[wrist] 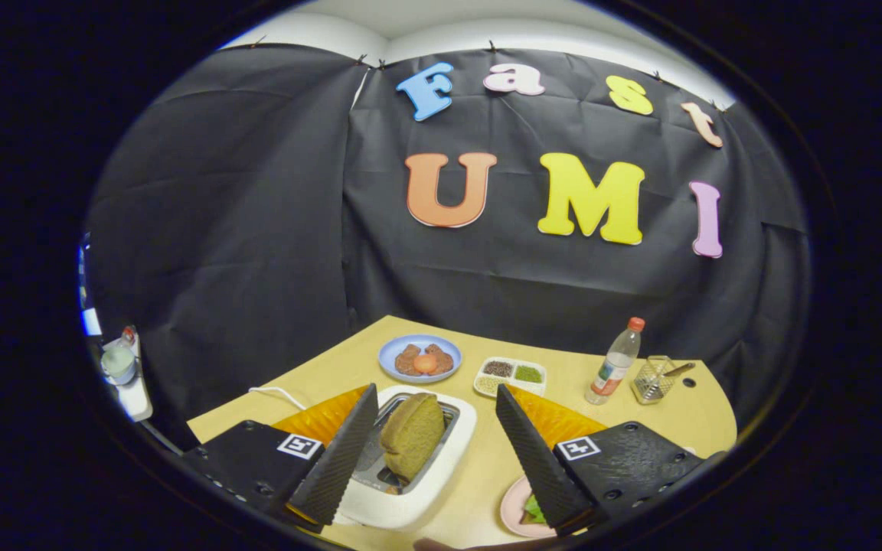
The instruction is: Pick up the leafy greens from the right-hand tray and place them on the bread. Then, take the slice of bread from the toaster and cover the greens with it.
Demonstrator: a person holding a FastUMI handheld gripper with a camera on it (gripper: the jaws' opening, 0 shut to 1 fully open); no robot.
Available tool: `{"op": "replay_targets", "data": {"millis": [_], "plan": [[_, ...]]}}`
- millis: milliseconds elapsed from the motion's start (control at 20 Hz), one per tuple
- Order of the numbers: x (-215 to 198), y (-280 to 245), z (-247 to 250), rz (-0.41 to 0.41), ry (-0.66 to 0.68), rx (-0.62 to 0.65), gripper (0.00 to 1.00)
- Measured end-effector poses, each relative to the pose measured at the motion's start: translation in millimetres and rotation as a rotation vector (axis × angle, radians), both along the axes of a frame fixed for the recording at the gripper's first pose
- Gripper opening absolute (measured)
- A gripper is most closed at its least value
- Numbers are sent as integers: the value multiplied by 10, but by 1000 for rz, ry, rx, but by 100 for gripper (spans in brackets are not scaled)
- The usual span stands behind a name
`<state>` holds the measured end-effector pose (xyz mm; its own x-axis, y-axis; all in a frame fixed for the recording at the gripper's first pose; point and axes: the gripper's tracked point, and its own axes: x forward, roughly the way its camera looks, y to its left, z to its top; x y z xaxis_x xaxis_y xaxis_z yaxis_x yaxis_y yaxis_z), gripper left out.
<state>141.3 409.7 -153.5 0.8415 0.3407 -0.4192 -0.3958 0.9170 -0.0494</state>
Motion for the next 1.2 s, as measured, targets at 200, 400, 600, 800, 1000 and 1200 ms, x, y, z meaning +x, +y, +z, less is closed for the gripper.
{"op": "replay_targets", "data": {"millis": [200, 400, 600, 800, 1000, 1200], "plan": [[137, 130, -238, -68, 47, -2, 95], [271, 204, -402, -150, 62, -37, 95], [309, 237, -600, -206, 98, -85, 73], [279, 153, -688, -258, 142, -97, 30], [247, 169, -636, -248, 186, -72, 13], [209, 188, -352, -240, 155, -47, 13]]}}
